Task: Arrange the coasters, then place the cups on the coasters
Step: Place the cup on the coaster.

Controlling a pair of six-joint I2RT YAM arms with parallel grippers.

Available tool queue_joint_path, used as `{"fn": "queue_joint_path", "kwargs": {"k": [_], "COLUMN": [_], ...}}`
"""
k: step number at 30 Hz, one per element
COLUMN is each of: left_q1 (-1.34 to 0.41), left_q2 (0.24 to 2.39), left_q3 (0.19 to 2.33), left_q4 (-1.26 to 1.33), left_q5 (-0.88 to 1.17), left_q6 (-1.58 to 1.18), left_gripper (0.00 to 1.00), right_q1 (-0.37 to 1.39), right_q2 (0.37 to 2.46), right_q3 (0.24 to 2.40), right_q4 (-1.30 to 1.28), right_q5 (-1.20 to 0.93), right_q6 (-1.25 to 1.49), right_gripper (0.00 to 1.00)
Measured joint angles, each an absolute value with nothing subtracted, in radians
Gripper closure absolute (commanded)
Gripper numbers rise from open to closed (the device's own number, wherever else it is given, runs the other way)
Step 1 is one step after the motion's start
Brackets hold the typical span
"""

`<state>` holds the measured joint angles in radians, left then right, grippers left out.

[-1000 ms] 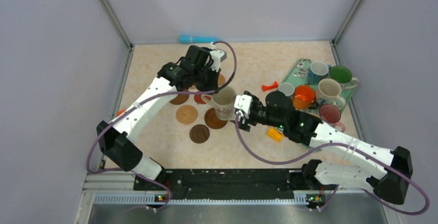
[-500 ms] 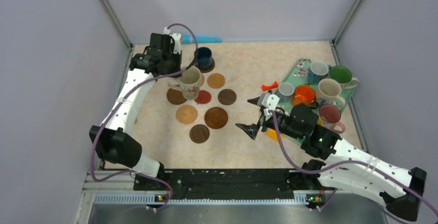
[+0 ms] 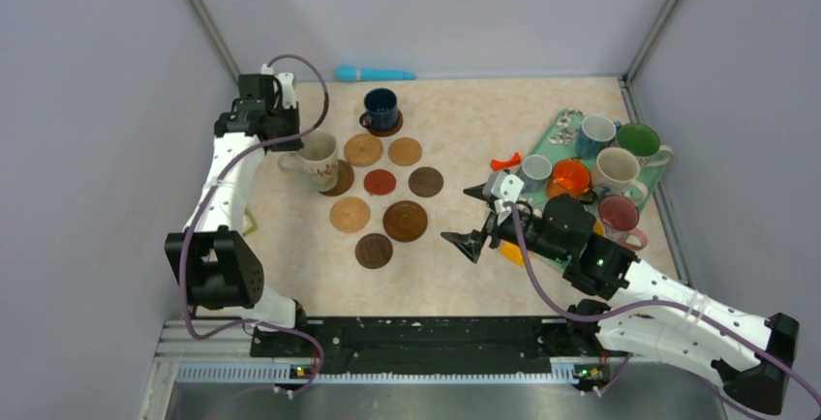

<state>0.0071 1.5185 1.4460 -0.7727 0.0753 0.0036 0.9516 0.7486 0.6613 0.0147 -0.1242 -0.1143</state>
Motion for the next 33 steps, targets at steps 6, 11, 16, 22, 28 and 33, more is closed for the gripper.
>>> {"fn": "queue_joint_path", "kwargs": {"k": [6, 11, 16, 22, 28, 33], "left_q1": [0.088, 0.089, 0.091, 0.091, 0.092, 0.093], "left_q2": [1.542, 1.572, 1.598, 1.637, 1.646, 1.663], "left_q3": [1.446, 1.446, 1.446, 1.446, 1.446, 1.446], "left_q4": [-0.709, -0.684, -0.664, -0.641, -0.641, -0.633], "left_q5": [0.131, 0.159, 0.199, 0.224, 0.224, 0.232], "left_q6": [-0.005, -0.006, -0.009, -0.007, -0.001, 0.0], "left_gripper": [1.0, 1.0, 1.0, 1.0, 1.0, 1.0], "right_q1": [0.952, 0.952, 0.952, 0.952, 0.952, 0.952], "right_q2": [0.749, 0.749, 0.748, 0.744, 0.739, 0.739], "right_q3": [0.661, 0.656, 0.641, 0.634, 0.634, 0.633], "right_q4": [0.015, 0.021, 0.021, 0.021, 0.022, 0.022], "right_q5": [-0.125, -0.125, -0.125, -0.124, -0.121, -0.121], "right_q6": [-0.111, -0.111, -0.111, -0.111, -0.111, -0.111], "right_gripper": [0.01, 0.01, 0.01, 0.01, 0.01, 0.01]}}
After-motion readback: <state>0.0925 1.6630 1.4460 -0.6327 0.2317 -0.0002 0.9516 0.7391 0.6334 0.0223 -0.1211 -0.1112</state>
